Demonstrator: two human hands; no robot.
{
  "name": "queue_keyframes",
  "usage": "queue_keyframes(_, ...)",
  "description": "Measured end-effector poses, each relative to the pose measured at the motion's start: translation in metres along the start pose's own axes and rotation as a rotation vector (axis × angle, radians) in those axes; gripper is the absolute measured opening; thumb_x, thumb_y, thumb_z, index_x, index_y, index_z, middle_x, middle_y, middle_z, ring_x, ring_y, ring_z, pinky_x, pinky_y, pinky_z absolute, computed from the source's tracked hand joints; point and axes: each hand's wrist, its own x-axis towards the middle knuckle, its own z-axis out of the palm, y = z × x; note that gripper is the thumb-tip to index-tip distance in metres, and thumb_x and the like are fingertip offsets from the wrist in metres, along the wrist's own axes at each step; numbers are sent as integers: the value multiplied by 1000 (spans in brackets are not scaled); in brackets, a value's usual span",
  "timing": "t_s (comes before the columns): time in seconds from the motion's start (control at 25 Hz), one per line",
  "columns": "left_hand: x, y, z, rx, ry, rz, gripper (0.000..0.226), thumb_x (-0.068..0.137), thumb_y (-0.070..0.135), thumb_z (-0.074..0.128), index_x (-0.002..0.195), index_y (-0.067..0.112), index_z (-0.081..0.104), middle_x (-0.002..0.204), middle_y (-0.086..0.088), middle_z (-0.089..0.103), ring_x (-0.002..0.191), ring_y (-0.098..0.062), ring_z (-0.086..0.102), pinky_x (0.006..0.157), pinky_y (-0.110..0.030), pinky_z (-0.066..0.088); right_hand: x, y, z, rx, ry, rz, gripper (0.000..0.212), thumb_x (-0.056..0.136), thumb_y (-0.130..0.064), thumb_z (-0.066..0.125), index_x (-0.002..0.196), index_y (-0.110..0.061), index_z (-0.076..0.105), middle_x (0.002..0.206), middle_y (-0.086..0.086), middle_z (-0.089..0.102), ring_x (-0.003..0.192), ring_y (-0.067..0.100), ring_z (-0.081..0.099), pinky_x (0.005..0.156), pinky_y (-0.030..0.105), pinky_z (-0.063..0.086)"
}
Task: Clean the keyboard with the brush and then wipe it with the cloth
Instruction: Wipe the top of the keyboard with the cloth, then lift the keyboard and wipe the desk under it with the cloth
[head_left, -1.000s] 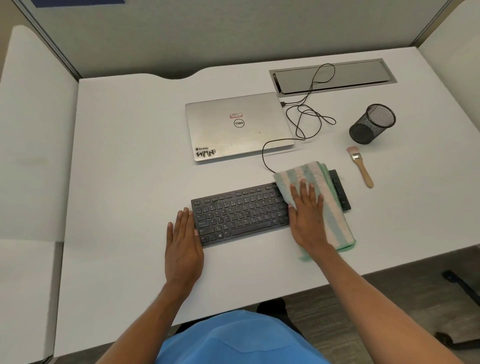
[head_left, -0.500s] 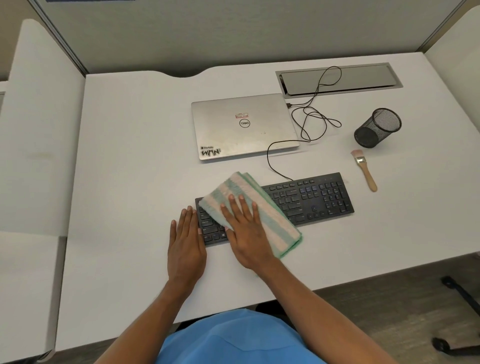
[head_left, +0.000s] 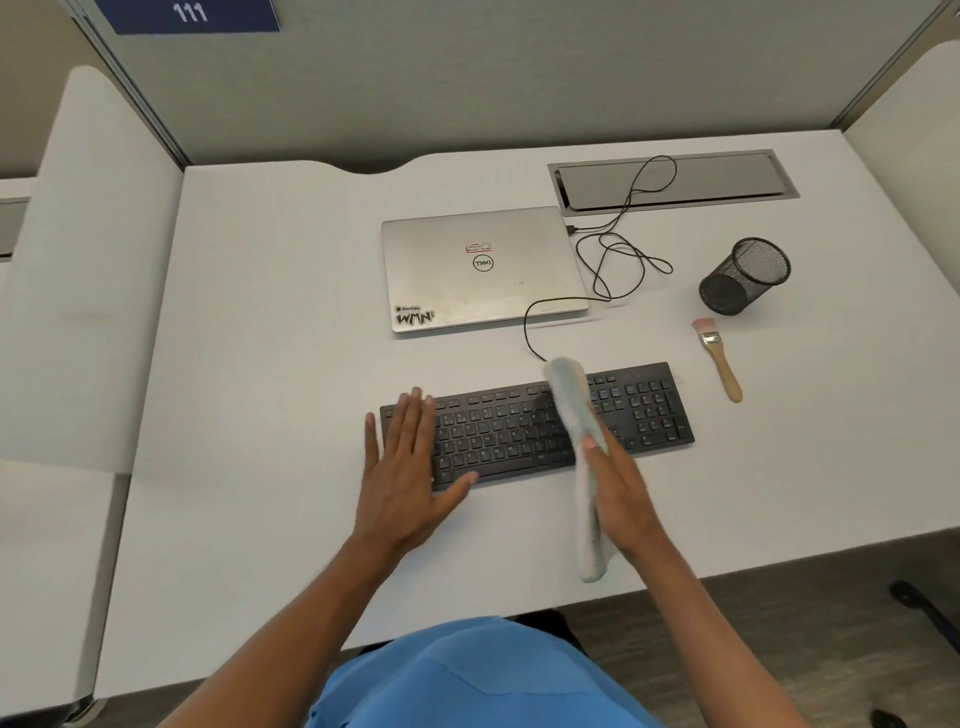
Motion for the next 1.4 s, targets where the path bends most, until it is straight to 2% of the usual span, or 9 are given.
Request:
queue_keyframes(0.16, 37, 34, 2, 165, -204, 73, 135, 76, 105, 28, 168, 15, -12, 176, -8, -16, 162, -25, -20, 125, -68, -12, -6, -25, -45, 168, 168, 33, 31, 104, -46, 41, 130, -38, 57, 124, -4, 64, 119, 12, 58, 104, 36, 45)
queue_keyframes(0.32, 70, 58, 11, 228, -317, 113, 147, 67, 110, 30, 162, 15, -30, 173, -10, -26, 158, -27, -31, 120, -70, -19, -13, -30, -79, 228, 308, 13, 36, 106, -43, 41, 136, -30, 55, 122, -5, 63, 119, 12, 57, 102, 33, 42)
queue_keyframes(0.48, 85, 70, 19, 249, -377, 123, 151, 67, 105, 46, 160, 15, -33, 176, -9, -19, 160, -26, -25, 119, -68, -23, -22, -32, -101, 291, 385, 41, 21, 106, -39, 42, 119, -43, 57, 115, -15, 62, 114, 4, 56, 98, 24, 42)
queue_keyframes(0.56, 89, 73, 20, 239, -396, 120, 152, 67, 102, 52, 161, 16, -32, 177, -9, -13, 162, -24, -20, 120, -67, -23, -27, -29, -110, 313, 393, 54, 20, 104, -45, 45, 120, -44, 57, 122, -12, 62, 119, 8, 56, 107, 31, 41)
queue_keyframes(0.68, 93, 76, 18, 190, -401, 126, 154, 65, 98, 60, 163, 17, -27, 177, -10, 5, 164, -25, -8, 123, -63, -21, -31, -14, -125, 369, 411, 101, 50, 90, -65, 58, 132, -38, 58, 136, -2, 59, 128, 15, 54, 117, 44, 36)
queue_keyframes(0.84, 93, 80, 14, 140, -383, 161, 154, 65, 95, 64, 165, 15, -21, 173, -11, 23, 164, -28, 9, 129, -53, -13, -29, -9, -135, 445, 439, 134, 17, 101, -45, 52, 116, -44, 62, 132, -1, 61, 127, 17, 55, 117, 45, 37)
queue_keyframes(0.96, 91, 80, 11, 74, -325, 189, 155, 63, 93, 67, 166, 13, -16, 170, -12, 29, 162, -29, 17, 132, -46, -7, -30, -10, -138, 479, 437, 119, 18, 104, -39, 49, 110, -43, 65, 116, -9, 67, 121, 16, 58, 116, 44, 38)
queue_keyframes(1.12, 91, 79, 1, 44, -265, 208, 154, 64, 91, 70, 166, 12, -14, 173, -13, 23, 162, -30, 16, 132, -40, -8, -30, -4, -149, 449, 449, 84, 24, 94, -52, 55, 111, -45, 70, 121, -6, 68, 125, 19, 57, 116, 46, 37)
queue_keyframes(1.4, 113, 73, -37, -7, -186, 173, 153, 64, 90, 72, 167, 9, -9, 171, -18, 25, 161, -30, 19, 133, -38, -5, -37, -11, -168, 412, 510, 88, 24, 102, -39, 48, 101, -36, 72, 99, -8, 66, 106, 17, 58, 96, 37, 41)
